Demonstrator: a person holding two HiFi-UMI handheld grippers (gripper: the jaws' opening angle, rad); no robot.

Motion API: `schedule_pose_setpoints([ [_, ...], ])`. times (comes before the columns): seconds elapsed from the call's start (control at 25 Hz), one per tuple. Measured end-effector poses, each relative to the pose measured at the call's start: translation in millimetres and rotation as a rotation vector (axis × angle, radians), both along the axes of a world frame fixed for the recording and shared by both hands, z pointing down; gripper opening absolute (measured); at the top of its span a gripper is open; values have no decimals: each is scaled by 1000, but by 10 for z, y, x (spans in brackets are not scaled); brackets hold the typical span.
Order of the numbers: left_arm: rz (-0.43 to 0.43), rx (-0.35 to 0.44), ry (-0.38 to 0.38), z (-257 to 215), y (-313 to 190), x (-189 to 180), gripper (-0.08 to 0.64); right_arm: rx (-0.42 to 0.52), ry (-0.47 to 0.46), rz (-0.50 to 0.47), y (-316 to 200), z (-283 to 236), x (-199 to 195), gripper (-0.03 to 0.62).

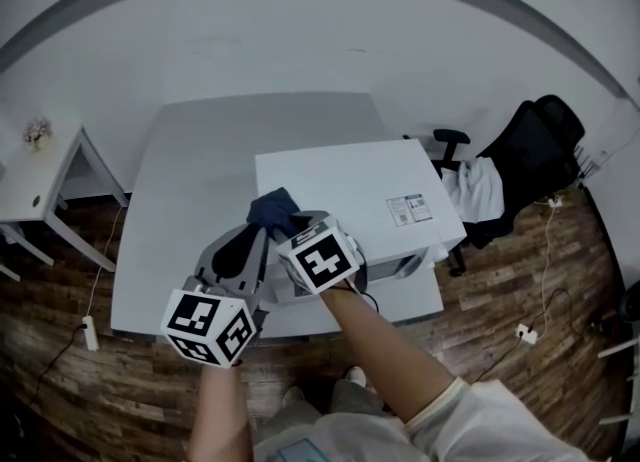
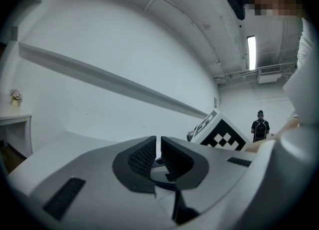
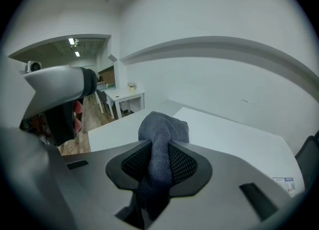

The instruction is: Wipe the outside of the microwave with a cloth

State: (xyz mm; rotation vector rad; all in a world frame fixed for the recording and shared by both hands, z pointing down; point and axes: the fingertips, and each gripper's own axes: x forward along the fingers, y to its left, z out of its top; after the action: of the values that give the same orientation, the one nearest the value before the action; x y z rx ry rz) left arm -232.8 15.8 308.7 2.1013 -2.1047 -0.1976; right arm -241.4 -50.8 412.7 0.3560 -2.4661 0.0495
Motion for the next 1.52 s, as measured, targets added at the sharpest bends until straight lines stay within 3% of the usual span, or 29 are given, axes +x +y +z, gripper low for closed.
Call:
schedule_pose_setpoints([
  [0.6, -53, -31, -7, 32, -330, -15, 18, -35, 45, -21, -601, -3, -366, 109],
  [0.84, -59, -56, -16, 78, -586, 31, 18, -57, 9, -22, -726, -7, -336, 109],
  [1.12, -59, -76, -18, 74, -750, 122, 18, -12, 31, -1, -1032, -6, -172, 109],
  [1.52, -12, -94, -32, 67, -1085, 470, 18, 15, 50, 103, -1781, -11, 439, 109],
])
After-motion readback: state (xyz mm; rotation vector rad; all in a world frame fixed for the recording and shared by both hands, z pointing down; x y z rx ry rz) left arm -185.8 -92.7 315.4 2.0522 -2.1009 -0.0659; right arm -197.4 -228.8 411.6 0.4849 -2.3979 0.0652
